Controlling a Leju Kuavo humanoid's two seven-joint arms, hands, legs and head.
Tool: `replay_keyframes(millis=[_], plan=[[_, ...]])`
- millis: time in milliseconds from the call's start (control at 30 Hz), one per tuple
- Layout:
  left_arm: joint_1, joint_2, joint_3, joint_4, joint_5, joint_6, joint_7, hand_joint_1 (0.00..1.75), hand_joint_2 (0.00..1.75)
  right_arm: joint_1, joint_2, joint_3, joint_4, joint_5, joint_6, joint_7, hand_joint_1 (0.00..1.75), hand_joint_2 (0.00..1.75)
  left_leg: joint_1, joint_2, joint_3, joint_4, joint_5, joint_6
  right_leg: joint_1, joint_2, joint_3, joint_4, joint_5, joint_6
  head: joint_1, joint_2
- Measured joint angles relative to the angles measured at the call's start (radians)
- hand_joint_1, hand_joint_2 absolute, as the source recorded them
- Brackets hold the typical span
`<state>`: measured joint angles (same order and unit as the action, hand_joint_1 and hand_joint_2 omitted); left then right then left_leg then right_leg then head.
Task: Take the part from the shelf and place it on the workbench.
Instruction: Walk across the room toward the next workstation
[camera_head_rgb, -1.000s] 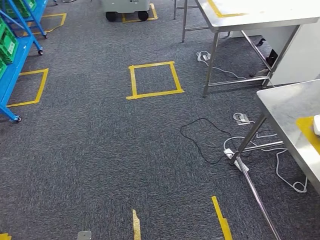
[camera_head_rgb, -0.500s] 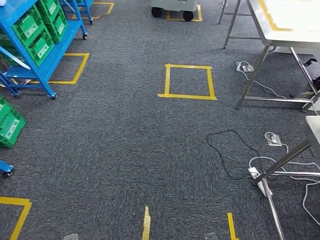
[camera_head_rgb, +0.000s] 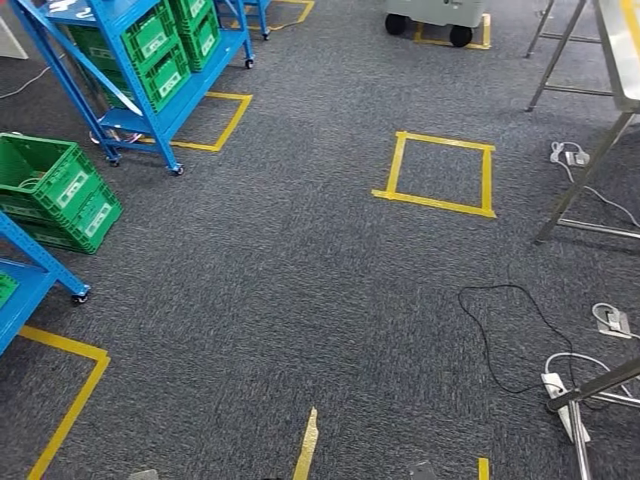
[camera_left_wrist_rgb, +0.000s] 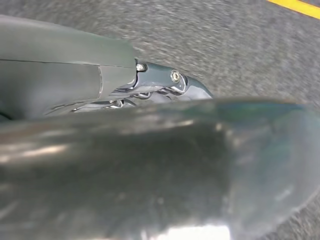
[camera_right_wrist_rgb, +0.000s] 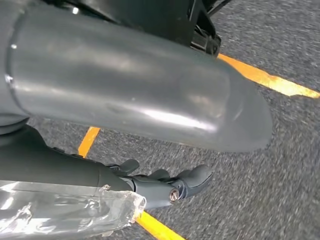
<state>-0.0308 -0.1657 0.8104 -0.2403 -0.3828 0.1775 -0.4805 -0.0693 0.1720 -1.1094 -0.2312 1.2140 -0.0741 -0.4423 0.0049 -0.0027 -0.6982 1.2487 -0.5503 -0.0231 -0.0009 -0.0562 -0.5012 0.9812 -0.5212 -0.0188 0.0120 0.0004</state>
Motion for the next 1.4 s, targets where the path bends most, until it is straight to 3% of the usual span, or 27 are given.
replay_keyframes(millis=[67, 133, 167, 233, 300, 367, 433, 467, 500, 533, 600, 667, 733, 767, 833, 900, 933, 967, 1000, 1033, 1100, 1167, 1233, 1267, 1333, 1400], plan=[[0.0, 0.001, 0.001, 0.0, -0.005, 0.003, 0.003, 0.0, 0.0, -0.002, 0.0, 0.0, 0.0, 0.002, 0.0, 0.011, 0.0, 0.0, -0.006, 0.034, 0.075, -0.134, 0.064, 0.01, 0.003, -0.024, 0.008, 0.0, -0.006, 0.003, 0.0, 0.0], [-0.005, 0.002, 0.002, 0.0, -0.006, 0.004, 0.005, 0.0, 0.0, -0.003, 0.0, 0.0, 0.0, 0.003, -0.001, 0.016, 0.0, 0.0, -0.017, 0.073, 0.129, -0.235, 0.09, 0.022, 0.007, -0.046, 0.012, 0.001, -0.015, 0.011, 0.0, 0.0], [-0.007, 0.003, 0.003, 0.0, -0.007, 0.004, 0.005, 0.0, 0.0, -0.005, 0.0, 0.0, 0.0, 0.003, -0.001, 0.017, 0.0, 0.0, -0.021, 0.08, 0.136, -0.251, 0.087, 0.026, 0.009, -0.057, 0.014, 0.001, -0.018, 0.016, 0.0, 0.0], [-0.006, 0.003, 0.005, 0.0, -0.007, 0.004, 0.006, 0.0, 0.0, -0.01, 0.001, 0.0, 0.0, 0.004, -0.002, 0.018, 0.0, 0.0, -0.022, 0.061, 0.136, -0.26, 0.09, 0.036, 0.009, -0.071, 0.019, 0.0, -0.023, 0.025, 0.0, 0.0], [-0.005, 0.004, 0.006, 0.0, -0.007, 0.005, 0.006, 0.0, 0.0, -0.015, 0.001, 0.0, 0.0, 0.004, -0.002, 0.018, 0.0, 0.0, -0.016, 0.038, 0.139, -0.269, 0.096, 0.047, 0.005, -0.029, 0.007, 0.034, -0.051, 0.034, 0.002, 0.0], [-0.008, 0.003, 0.006, 0.0, -0.007, 0.005, 0.006, 0.0, 0.0, -0.013, 0.001, 0.0, 0.0, 0.004, -0.002, 0.019, 0.0, 0.0, -0.012, 0.014, 0.141, -0.273, 0.1, 0.054, 0.0, 0.034, -0.047, 0.15, -0.111, 0.04, 0.006, 0.0], [-0.01, 0.002, 0.006, 0.0, -0.007, 0.005, 0.006, 0.0, 0.0, -0.009, 0.0, 0.0, 0.0, 0.004, -0.002, 0.02, 0.0, 0.0, -0.012, -0.014, 0.141, -0.272, 0.1, 0.056, -0.002, 0.052, -0.116, 0.278, -0.153, 0.044, 0.008, 0.0], [-0.009, 0.002, 0.006, 0.0, -0.007, 0.004, 0.006, 0.0, 0.0, -0.008, 0.0, 0.0, 0.0, 0.004, -0.002, 0.02, 0.0, 0.0, -0.012, -0.029, 0.141, -0.272, 0.099, 0.056, -0.003, 0.054, -0.134, 0.299, -0.146, 0.045, 0.009, 0.0], [-0.008, 0.002, 0.006, 0.0, -0.007, 0.004, 0.006, 0.0, 0.0, -0.008, 0.0, 0.0, 0.0, 0.004, -0.003, 0.02, 0.0, 0.0, -0.011, -0.044, 0.143, -0.271, 0.099, 0.055, -0.004, 0.056, -0.132, 0.278, -0.118, 0.046, 0.009, 0.0], [-0.008, 0.002, 0.006, 0.0, -0.007, 0.004, 0.006, 0.0, 0.0, -0.008, 0.0, 0.0, 0.0, 0.004, -0.003, 0.02, 0.0, 0.0, -0.011, -0.059, 0.145, -0.27, 0.098, 0.054, -0.005, 0.063, -0.112, 0.221, -0.075, 0.046, 0.009, 0.0], [-0.01, 0.001, 0.006, 0.0, -0.007, 0.004, 0.006, 0.0, 0.0, -0.008, 0.0, 0.0, 0.0, 0.004, -0.003, 0.02, 0.0, 0.0, -0.011, -0.086, 0.146, -0.265, 0.096, 0.047, -0.013, 0.107, -0.056, 0.082, -0.006, 0.045, 0.01, 0.0], [-0.01, 0.001, 0.006, 0.0, -0.007, 0.004, 0.006, 0.0, 0.0, -0.01, 0.0, 0.0, 0.0, 0.004, -0.003, 0.02, 0.0, 0.0, -0.01, -0.109, 0.138, -0.262, 0.097, 0.035, -0.016, 0.142, -0.027, 0.021, 0.008, 0.04, 0.01, 0.0], [-0.007, 0.002, 0.006, 0.0, -0.007, 0.005, 0.006, 0.0, 0.0, -0.011, 0.001, 0.0, 0.0, 0.004, -0.003, 0.021, 0.0, 0.0, -0.007, -0.13, 0.13, -0.262, 0.102, 0.022, -0.014, 0.129, -0.021, 0.017, 0.01, 0.029, 0.009, 0.0], [-0.004, 0.003, 0.006, 0.0, -0.007, 0.005, 0.006, 0.0, 0.0, -0.011, 0.002, 0.0, 0.0, 0.004, -0.003, 0.021, 0.0, 0.0, -0.007, -0.124, 0.126, -0.257, 0.099, 0.016, -0.014, 0.117, -0.02, 0.014, 0.013, 0.022, 0.008, 0.0], [-0.005, 0.003, 0.007, 0.0, -0.007, 0.005, 0.007, 0.0, 0.0, -0.011, 0.003, 0.0, 0.0, 0.004, -0.003, 0.02, 0.0, 0.0, -0.009, -0.077, 0.097, -0.199, 0.059, 0.008, -0.016, 0.087, -0.018, 0.007, 0.016, 0.01, 0.001, 0.0], [-0.008, 0.003, 0.007, 0.0, -0.007, 0.005, 0.007, 0.0, 0.0, -0.008, 0.003, 0.0, 0.0, 0.004, -0.003, 0.02, 0.0, 0.0, -0.007, -0.023, 0.035, -0.066, -0.008, 0.0, -0.011, 0.054, -0.017, 0.006, 0.014, 0.002, -0.005, 0.0], [-0.009, 0.003, 0.007, 0.0, -0.007, 0.005, 0.007, 0.0, 0.0, -0.006, 0.003, 0.0, 0.0, 0.004, -0.003, 0.02, 0.0, 0.0, -0.005, -0.011, 0.006, -0.005, -0.031, -0.002, -0.009, 0.037, -0.017, 0.006, 0.013, 0.001, -0.005, 0.0], [-0.008, 0.003, 0.007, 0.0, -0.007, 0.005, 0.007, 0.0, 0.0, -0.005, 0.003, 0.0, 0.0, 0.004, -0.003, 0.02, 0.0, 0.0, -0.003, -0.007, -0.009, 0.028, -0.036, -0.004, -0.008, 0.021, -0.017, 0.007, 0.011, 0.0, -0.005, 0.0], [-0.006, 0.003, 0.007, 0.0, -0.007, 0.005, 0.007, 0.0, 0.0, -0.005, 0.003, 0.0, 0.0, 0.004, -0.003, 0.02, 0.0, 0.0, -0.001, -0.003, -0.004, 0.021, -0.021, -0.005, -0.007, 0.008, -0.015, 0.007, 0.009, 0.0, -0.006, 0.0], [-0.005, 0.003, 0.007, 0.0, -0.007, 0.005, 0.007, 0.0, 0.0, -0.006, 0.003, 0.0, 0.0, 0.004, -0.003, 0.02, 0.0, 0.0, -0.001, 0.002, 0.022, -0.027, 0.012, -0.003, -0.007, -0.005, -0.012, 0.007, 0.007, 0.001, -0.006, 0.0], [-0.005, 0.003, 0.007, 0.0, -0.007, 0.005, 0.007, 0.0, 0.0, -0.008, 0.003, 0.0, 0.0, 0.004, -0.003, 0.02, 0.0, 0.0, -0.006, 0.042, 0.1, -0.168, 0.072, 0.004, -0.004, -0.028, -0.004, 0.007, 0.001, 0.007, -0.006, 0.0], [-0.009, 0.003, 0.007, 0.0, -0.008, 0.005, 0.007, 0.0, 0.0, -0.009, 0.003, 0.0, 0.0, 0.004, -0.003, 0.02, 0.0, 0.0, -0.014, 0.075, 0.14, -0.246, 0.089, 0.016, 0.0, -0.048, 0.001, 0.009, -0.006, 0.016, -0.005, 0.0], [-0.009, 0.004, 0.007, 0.0, -0.008, 0.005, 0.007, 0.0, 0.0, -0.012, 0.003, 0.0, 0.0, 0.004, -0.003, 0.02, 0.0, 0.0, -0.017, 0.063, 0.138, -0.254, 0.086, 0.029, 0.003, -0.068, 0.006, 0.008, -0.01, 0.025, -0.005, 0.0], [-0.006, 0.004, 0.007, 0.0, -0.008, 0.005, 0.007, 0.0, 0.0, -0.014, 0.003, 0.0, 0.0, 0.004, -0.003, 0.02, 0.0, 0.0, -0.016, 0.052, 0.139, -0.257, 0.088, 0.034, 0.002, -0.066, 0.007, 0.01, -0.015, 0.031, -0.005, 0.0], [-0.006, 0.004, 0.008, 0.0, -0.007, 0.005, 0.007, 0.0, 0.0, -0.016, 0.003, 0.0, 0.0, 0.004, -0.003, 0.02, 0.0, 0.0, -0.01, 0.029, 0.142, -0.265, 0.093, 0.047, -0.002, -0.021, -0.015, 0.059, -0.05, 0.04, -0.001, 0.0], [-0.01, 0.003, 0.009, 0.0, -0.004, 0.005, 0.006, 0.0, 0.0, -0.013, 0.002, 0.0, 0.0, 0.002, 0.0, 0.021, 0.0, 0.0, -0.008, 0.006, 0.141, -0.266, 0.093, 0.056, -0.006, 0.036, -0.079, 0.187, -0.11, 0.045, 0.005, 0.0]])
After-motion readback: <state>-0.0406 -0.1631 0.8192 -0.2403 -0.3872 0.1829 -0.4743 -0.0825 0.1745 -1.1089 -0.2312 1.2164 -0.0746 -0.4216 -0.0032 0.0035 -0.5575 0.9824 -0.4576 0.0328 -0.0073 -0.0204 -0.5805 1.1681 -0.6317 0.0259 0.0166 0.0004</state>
